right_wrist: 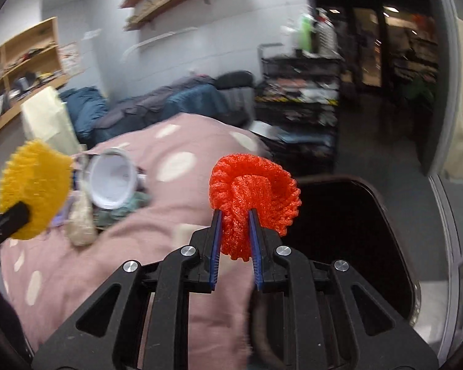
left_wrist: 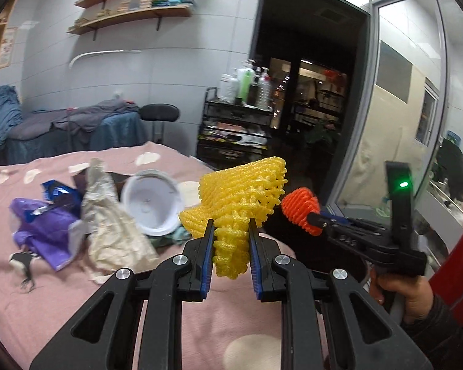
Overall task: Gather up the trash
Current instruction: 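Carry the orange net to the bin and open the right tool, then lower the yellow net into the bin and open the left tool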
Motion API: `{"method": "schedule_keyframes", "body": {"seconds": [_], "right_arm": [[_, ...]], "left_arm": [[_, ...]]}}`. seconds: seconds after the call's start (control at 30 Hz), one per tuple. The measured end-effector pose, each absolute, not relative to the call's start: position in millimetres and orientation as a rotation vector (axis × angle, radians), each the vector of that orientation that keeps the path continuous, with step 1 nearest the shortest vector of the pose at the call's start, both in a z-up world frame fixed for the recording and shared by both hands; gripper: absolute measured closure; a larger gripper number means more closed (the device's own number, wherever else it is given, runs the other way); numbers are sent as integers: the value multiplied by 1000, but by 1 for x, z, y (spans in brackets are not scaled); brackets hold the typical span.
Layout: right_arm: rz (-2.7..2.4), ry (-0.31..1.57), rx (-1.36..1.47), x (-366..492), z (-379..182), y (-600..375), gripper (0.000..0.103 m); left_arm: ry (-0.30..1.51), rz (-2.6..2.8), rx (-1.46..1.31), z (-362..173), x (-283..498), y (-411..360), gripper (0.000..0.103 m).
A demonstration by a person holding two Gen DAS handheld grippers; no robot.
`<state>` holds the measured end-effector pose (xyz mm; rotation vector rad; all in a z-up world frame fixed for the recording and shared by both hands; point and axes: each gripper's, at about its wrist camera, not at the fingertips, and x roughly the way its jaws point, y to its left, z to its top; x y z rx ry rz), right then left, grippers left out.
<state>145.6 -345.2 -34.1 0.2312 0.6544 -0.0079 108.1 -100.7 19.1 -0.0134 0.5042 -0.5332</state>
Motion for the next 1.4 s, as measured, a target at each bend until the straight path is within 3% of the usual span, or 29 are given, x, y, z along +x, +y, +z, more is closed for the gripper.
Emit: {"method": "schedule_keyframes", "body": {"seconds": [0.37, 0.4, 0.47, 0.5, 0.53, 0.67, 1.1, 1.4], "right_arm": [[-108, 896, 363, 175, -111, -392, 83], [-106, 902, 376, 175, -114, -395, 78], [-108, 899, 388, 175, -115, -394, 55], [-118, 885, 385, 172, -113, -393, 36], [-127, 873, 379, 171, -111, -393, 30], [-138, 811, 364, 161, -99, -392, 30], [-505, 564, 298, 109, -47, -433, 13], [-586, 524, 345, 88, -34, -471, 11]], "left_arm": [[570, -647, 31, 7, 127, -156, 82], [578, -654, 31, 5, 129, -159, 82], [588, -663, 40, 3, 130, -166, 82], [593, -670, 43, 3, 128, -169, 82], [597, -676, 45, 2, 130, -171, 82], [611, -700, 38, 3, 133, -180, 82], [673, -778, 76, -1, 145, -232, 82], [735, -803, 175, -14, 153, -283, 82]]}}
